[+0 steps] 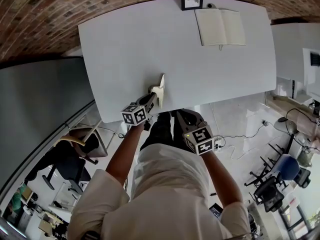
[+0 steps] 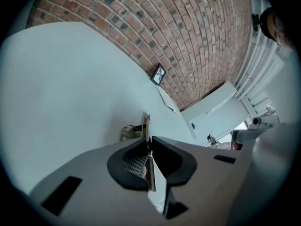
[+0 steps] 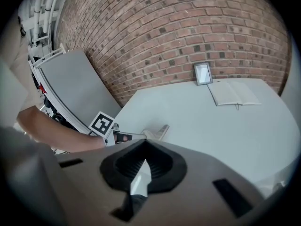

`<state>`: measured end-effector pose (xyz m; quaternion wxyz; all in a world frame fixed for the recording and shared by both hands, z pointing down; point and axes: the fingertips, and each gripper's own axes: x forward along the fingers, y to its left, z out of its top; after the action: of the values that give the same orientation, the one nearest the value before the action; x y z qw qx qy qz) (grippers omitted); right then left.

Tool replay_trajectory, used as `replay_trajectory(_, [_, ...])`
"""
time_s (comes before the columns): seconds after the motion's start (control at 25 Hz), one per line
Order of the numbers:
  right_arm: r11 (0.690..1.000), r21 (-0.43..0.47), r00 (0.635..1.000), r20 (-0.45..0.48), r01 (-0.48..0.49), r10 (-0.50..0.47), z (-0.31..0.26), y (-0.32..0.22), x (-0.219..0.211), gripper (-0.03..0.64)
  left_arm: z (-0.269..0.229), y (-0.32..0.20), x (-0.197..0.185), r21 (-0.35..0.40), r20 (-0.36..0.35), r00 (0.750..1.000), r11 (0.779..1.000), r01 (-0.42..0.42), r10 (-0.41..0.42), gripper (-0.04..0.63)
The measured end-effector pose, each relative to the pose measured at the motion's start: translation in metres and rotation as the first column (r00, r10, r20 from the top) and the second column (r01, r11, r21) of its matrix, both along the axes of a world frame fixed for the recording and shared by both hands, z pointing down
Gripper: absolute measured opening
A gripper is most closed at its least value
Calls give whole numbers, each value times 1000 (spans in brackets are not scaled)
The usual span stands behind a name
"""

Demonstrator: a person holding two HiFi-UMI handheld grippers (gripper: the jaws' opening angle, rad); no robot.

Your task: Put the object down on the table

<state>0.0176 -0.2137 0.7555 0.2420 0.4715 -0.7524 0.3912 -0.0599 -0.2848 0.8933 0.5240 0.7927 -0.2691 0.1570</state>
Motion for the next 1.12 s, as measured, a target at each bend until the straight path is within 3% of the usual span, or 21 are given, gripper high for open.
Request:
replay_trajectory(0.52, [1000,9,1000,-4,19,-19,-2,0,1,2,5,-3,-3,23,66,998,1000,7,-9,75])
replay_trajectory(1.12, [996,84,998,-48,34,-30,-30,6,7,2,-28,-8,-18,92,79,995,995,48,-56,89])
